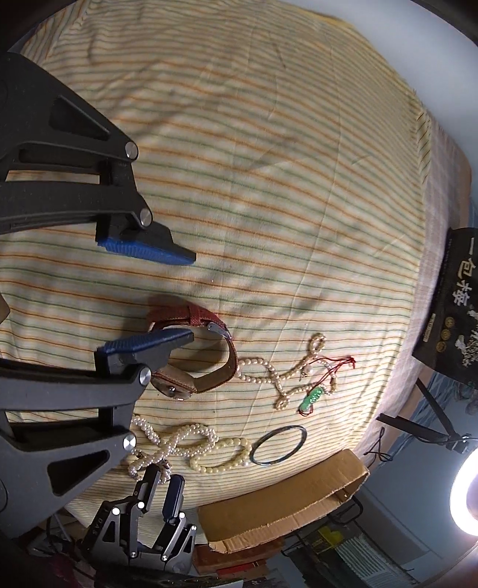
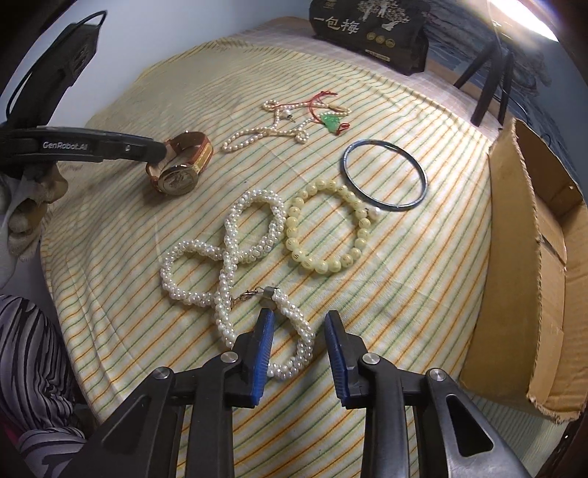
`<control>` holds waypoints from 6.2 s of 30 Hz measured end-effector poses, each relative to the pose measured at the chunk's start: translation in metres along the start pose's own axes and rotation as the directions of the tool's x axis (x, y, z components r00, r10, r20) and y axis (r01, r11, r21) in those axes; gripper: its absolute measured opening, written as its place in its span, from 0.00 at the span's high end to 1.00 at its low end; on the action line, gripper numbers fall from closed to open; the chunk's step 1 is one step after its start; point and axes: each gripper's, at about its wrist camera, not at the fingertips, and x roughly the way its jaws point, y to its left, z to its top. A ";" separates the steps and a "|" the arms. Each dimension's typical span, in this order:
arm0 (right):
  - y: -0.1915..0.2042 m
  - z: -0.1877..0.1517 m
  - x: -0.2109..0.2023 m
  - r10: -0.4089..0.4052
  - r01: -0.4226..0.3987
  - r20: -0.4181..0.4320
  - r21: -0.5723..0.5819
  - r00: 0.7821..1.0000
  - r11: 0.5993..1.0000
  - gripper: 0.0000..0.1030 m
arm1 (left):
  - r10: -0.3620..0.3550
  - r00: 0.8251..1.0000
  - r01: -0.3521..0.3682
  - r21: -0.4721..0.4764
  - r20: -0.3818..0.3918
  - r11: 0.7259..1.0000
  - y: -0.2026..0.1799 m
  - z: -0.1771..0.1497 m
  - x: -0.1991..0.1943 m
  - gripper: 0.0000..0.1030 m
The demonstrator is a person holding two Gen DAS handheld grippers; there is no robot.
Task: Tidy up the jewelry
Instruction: 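Close the left tool on the watch strap while the right tool closes on the pearl necklace, then lift the watch with the left tool while the right tool lifts the pearl necklace, then carry the watch and pearl necklace over the cardboard box with both tools, then open the left tool to drop the watch while the right tool drops the necklace, then move the left tool to the pearl strand while the right tool approaches the cream bead bracelet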
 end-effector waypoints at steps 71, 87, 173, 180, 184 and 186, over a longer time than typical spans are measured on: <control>-0.056 -0.065 -0.258 -0.300 0.188 0.421 0.288 0.856 0.939 0.95 | -0.142 0.962 0.084 0.242 0.233 0.967 -0.124 0.010 -0.111 0.93; -0.130 -0.048 -0.284 -0.411 0.254 0.440 0.372 0.799 0.893 0.95 | -0.195 0.953 0.119 0.308 0.232 0.944 -0.202 0.067 -0.090 0.93; -0.081 -0.016 -0.175 -0.243 0.153 0.382 0.251 0.892 0.956 0.12 | -0.053 0.954 -0.035 0.286 0.295 0.958 -0.104 0.079 -0.080 0.58; -0.062 -0.004 -0.149 -0.181 0.112 0.332 0.216 0.926 0.970 0.17 | -0.033 0.965 -0.029 0.233 0.262 0.972 -0.065 0.066 -0.074 0.58; -0.055 0.002 -0.133 -0.160 0.101 0.303 0.202 0.939 0.974 0.20 | -0.042 0.971 -0.012 0.222 0.237 0.975 -0.055 0.059 -0.067 0.58; -0.052 0.004 -0.125 -0.147 0.091 0.286 0.201 0.947 0.975 0.23 | -0.052 0.974 0.002 0.219 0.220 0.976 -0.051 0.056 -0.062 0.58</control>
